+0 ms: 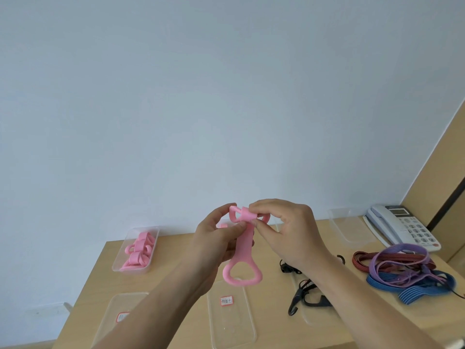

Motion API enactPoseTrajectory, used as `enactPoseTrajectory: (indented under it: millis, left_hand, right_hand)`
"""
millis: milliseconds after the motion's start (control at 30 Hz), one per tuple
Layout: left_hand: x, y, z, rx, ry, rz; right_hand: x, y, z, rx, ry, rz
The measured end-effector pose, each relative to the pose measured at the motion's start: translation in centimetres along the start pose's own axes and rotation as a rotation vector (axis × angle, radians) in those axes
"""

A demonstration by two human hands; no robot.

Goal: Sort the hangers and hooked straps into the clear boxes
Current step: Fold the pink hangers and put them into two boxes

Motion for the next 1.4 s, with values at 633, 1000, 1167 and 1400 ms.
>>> enactPoseTrajectory:
  millis: [633, 1000, 1167, 1400]
  left_hand:
    - [-0.2, 0.0, 0.5, -0.186, 0.15, -0.007]
    - [-0.3, -0.7, 0.1, -0.24, 0.164, 0.104]
    - [-0.4, -0.5, 0.4, -0.226, 0.201, 0.047]
    - [-1.0, -1.1, 0.2, -0.223, 0.202, 0.098]
  right_hand:
    - [0.0, 2.3, 2.6, 0.172, 0.277, -0.372]
    - [0.1, 1.6, 4.1, -0.113, 0.488, -0.189]
    - [0.5, 2.2, 5.0, -0.206, 0.585, -0.146]
    - [0.0, 3.1, 4.2, -0.186, 0.56, -0.118]
Point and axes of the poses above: each hand's wrist, its own x-axis away from the middle knuckle, its own y-axis out of the palm, z = x × y, the point moved 7 cm from there along -x, towards the middle knuckle, and after that the axes turned 8 degrees about y, right-handed, at the moved point
